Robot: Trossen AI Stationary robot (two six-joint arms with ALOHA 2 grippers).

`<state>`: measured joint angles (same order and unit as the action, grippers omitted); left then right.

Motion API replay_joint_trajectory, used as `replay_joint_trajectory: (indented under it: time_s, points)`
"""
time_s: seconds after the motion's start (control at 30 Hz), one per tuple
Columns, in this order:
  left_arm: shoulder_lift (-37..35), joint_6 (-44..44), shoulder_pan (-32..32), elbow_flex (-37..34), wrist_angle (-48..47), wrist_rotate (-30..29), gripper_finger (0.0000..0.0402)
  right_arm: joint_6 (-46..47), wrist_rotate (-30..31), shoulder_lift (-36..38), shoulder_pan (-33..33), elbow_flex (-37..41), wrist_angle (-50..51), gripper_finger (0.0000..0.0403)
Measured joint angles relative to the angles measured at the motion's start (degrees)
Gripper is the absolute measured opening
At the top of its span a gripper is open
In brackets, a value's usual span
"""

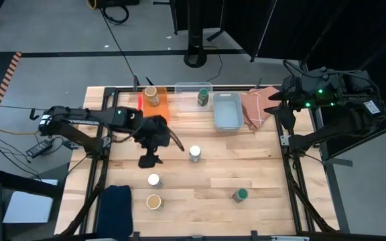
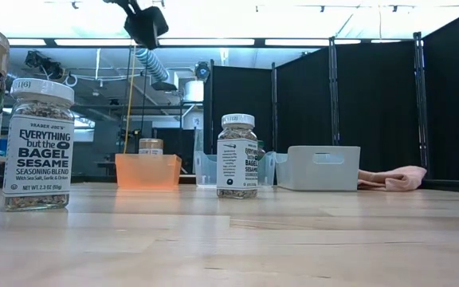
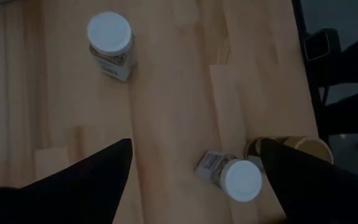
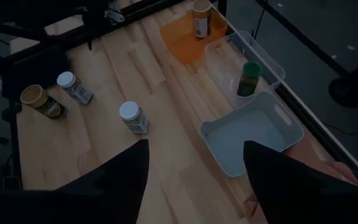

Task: Sort spices by type
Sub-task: Put the bottom white seasoning bottle into the gray bin

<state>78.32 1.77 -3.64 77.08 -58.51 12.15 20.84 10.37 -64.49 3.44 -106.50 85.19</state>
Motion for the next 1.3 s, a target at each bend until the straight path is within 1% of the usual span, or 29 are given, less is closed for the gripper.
replay_joint_trajectory:
  time_s: [0.23,0.57,0.67,0.8,1.17,1.3]
  points:
    - [0.04,4.45,-7.23,-1.41,-0.09,-6.90,0.0360,-1.46,0.01,0.00,0.00,0.00,0.02,0.0268]
    - [0.04,7.16,-17.06,-2.41,-1.38,-7.75,0.0360,-3.06,0.00,0.00,0.00,0.00,0.04,0.0271]
    - [0.04,7.35,-18.93,-2.41,-2.45,-9.85,0.0360,-3.04,0.00,0.00,0.00,0.00,0.04,0.0270]
    - [0.04,5.53,-20.09,-2.41,-4.04,-12.83,0.0360,-3.04,0.00,0.00,0.00,0.00,0.04,0.0268]
    - [0.04,1.97,-20.13,-2.41,-4.06,-14.52,0.0360,-2.78,0.00,-0.03,-0.01,0.00,0.00,0.0268]
    - [-0.05,1.41,-20.13,-4.90,-1.72,-14.51,0.0360,-1.63,0.00,-0.13,-0.02,0.00,-0.02,0.0270]
